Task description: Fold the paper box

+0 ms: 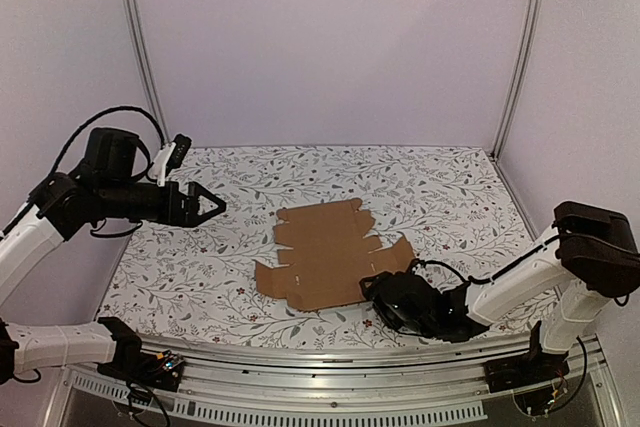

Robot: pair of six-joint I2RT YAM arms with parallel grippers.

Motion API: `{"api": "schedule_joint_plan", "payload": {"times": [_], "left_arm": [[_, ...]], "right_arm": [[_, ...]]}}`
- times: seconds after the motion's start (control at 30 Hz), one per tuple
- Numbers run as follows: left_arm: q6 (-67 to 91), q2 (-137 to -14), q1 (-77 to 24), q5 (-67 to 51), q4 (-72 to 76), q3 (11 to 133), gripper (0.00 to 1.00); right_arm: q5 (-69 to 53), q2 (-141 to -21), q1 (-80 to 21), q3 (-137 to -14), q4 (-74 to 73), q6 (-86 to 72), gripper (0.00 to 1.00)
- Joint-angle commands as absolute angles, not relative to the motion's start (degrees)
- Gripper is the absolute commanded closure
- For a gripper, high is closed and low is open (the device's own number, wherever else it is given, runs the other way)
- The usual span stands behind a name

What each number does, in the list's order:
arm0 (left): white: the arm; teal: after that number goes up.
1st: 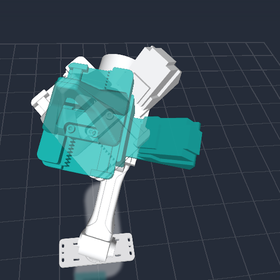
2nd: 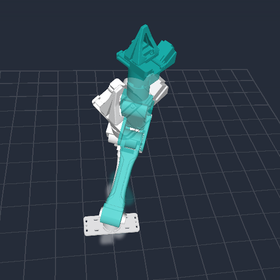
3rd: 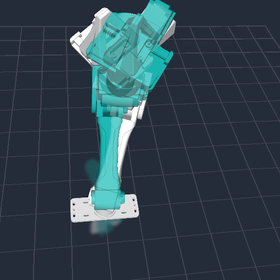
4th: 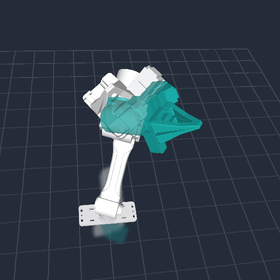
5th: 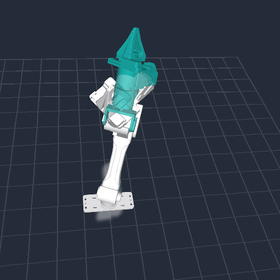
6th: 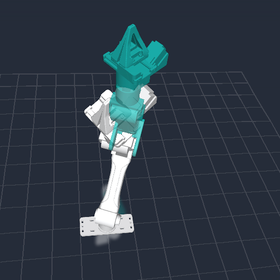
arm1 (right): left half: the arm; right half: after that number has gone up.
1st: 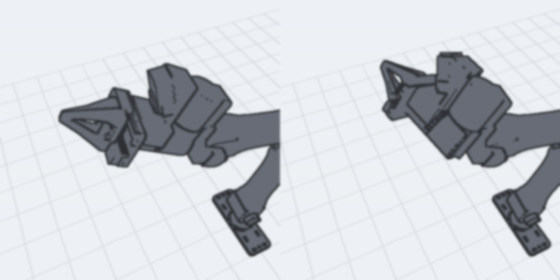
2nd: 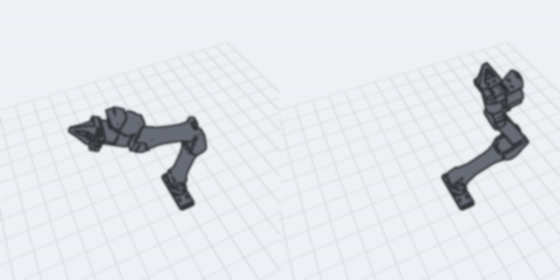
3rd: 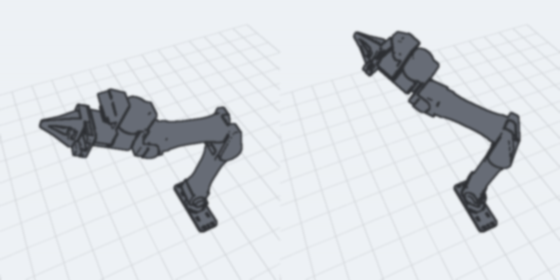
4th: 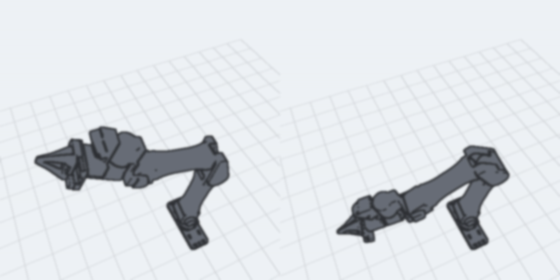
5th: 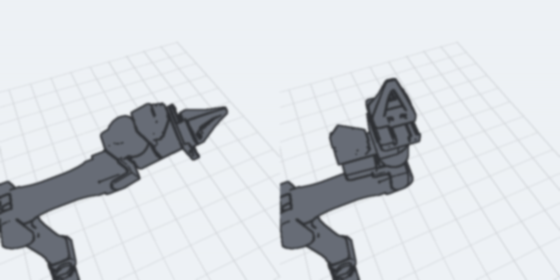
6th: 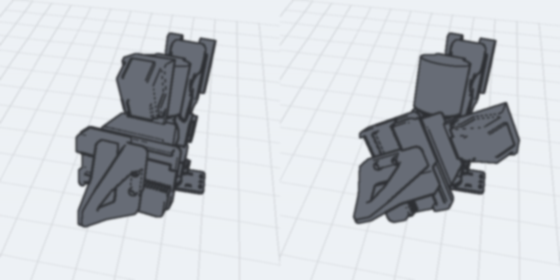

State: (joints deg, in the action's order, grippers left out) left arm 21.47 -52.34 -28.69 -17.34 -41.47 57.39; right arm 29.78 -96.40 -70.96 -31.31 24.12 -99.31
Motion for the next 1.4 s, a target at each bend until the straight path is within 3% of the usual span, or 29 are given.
{"api": "schedule_joint_plan", "payload": {"times": [0.0,0.5,0.9,1.17,1.37], "left_arm": [[21.8,-51.6,-28.4,-18.4,-41.7,56.3,0.01],[22.8,-50.9,-28.4,-18.4,-42.7,57.0,0.0],[23.9,-51.2,-28.4,-17.7,-42.6,57.7,0.0],[24.0,-52.5,-28.4,-16.6,-42.7,60.7,0.0],[22.0,-54.8,-28.4,-14.3,-44.2,65.8,0.0]], "right_arm": [[30.0,-101.6,-71.8,-29.2,25.1,-103.4,0.42],[34.3,-106.6,-72.1,-26.8,31.1,-108.3,0.66],[36.0,-105.6,-72.1,-26.2,33.4,-106.3,0.99],[37.5,-98.9,-72.0,-27.0,33.6,-98.2,1.0],[34.1,-89.6,-69.6,-31.5,25.7,-86.2,1.0]]}}
